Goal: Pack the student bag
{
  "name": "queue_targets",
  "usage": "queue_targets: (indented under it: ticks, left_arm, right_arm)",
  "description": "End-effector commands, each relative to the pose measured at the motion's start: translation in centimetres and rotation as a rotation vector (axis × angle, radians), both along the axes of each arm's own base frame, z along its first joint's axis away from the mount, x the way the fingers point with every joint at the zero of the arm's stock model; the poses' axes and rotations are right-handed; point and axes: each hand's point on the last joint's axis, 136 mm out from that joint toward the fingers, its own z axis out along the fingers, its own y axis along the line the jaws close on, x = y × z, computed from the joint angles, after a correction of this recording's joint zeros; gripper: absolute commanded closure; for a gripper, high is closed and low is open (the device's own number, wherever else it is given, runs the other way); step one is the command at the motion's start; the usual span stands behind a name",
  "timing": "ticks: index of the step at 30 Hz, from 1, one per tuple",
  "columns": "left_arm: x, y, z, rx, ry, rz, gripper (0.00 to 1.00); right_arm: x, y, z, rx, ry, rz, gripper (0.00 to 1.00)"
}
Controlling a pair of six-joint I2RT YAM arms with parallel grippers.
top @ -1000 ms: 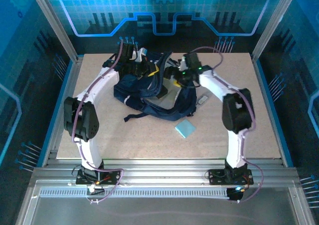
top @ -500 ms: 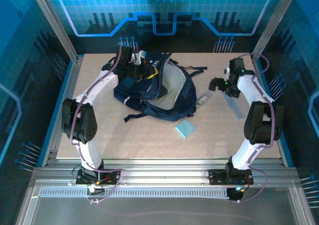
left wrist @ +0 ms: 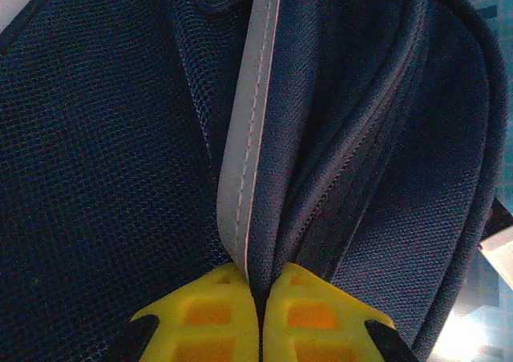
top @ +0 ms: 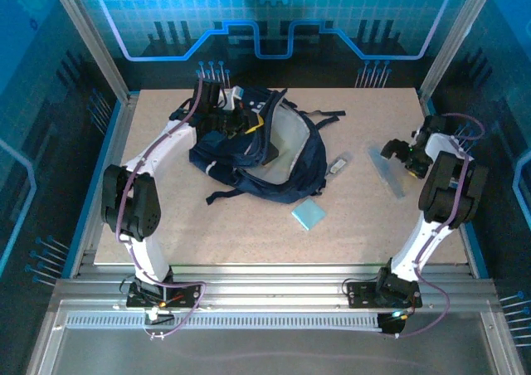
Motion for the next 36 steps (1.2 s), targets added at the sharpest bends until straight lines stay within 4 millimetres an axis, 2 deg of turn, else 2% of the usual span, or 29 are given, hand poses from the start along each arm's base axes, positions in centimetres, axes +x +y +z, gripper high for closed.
queue_targets:
  ticks: [1,6,11,14,16,18,20,23,25,31,36]
  left_arm:
    - [-0.9,-0.2,4.6,-0.072,-0.096,-0.035,1.00]
    - [-1.0,-0.3,4.6,-0.081,-0.098,-0.037,1.00]
    - [-1.0,-0.3,4.5,-0.088,-0.096,-0.039,1.00]
    - [-1.0,-0.4,4.6,-0.093,-0.097,-0.041,1.00]
    - [-1.1,-0.3,4.7,-0.092,-0.099,-0.041,1.00]
    - [-1.3,-0.3,4.7,-0.094,-0.100,-0.040,1.00]
    - [-1.4,-0.3,4.7,-0.095,-0.102,-0.040,1.00]
    - [-1.6,-0.2,4.7,-0.094,-0.103,-0.039,1.00]
    - [-1.7,-0.2,4.6,-0.094,-0.102,-0.038,1.00]
    - [-1.8,-0.1,4.3,-0.084,-0.093,-0.040,1.00]
    - [-1.7,-0.2,3.7,-0.071,-0.076,-0.047,1.00]
  right_arm:
    - [1.2,0.9,0.4,0.036,-0.036,0.050,0.00]
    - [-0.4,3.4,0.1,0.063,0.025,0.081,0.00]
    - [-2.5,7.6,1.1,0.079,0.039,0.127,0.00]
    - [-3.1,10.4,2.1,0.096,0.033,0.179,0.00]
    - [-3.3,11.4,2.9,0.067,0.033,0.210,0.00]
    - [-3.3,11.0,3.4,-0.029,0.056,0.221,0.00]
    - [-3.1,9.6,3.6,-0.159,0.101,0.205,0.00]
    - [-3.1,7.9,3.3,-0.301,0.192,0.176,0.00]
    - [-2.9,7.6,2.8,-0.356,0.225,0.184,0.00]
    - [-2.4,8.3,-0.3,-0.274,0.265,0.222,0.00]
    - [-2.9,8.7,-2.5,-0.230,0.298,0.221,0.00]
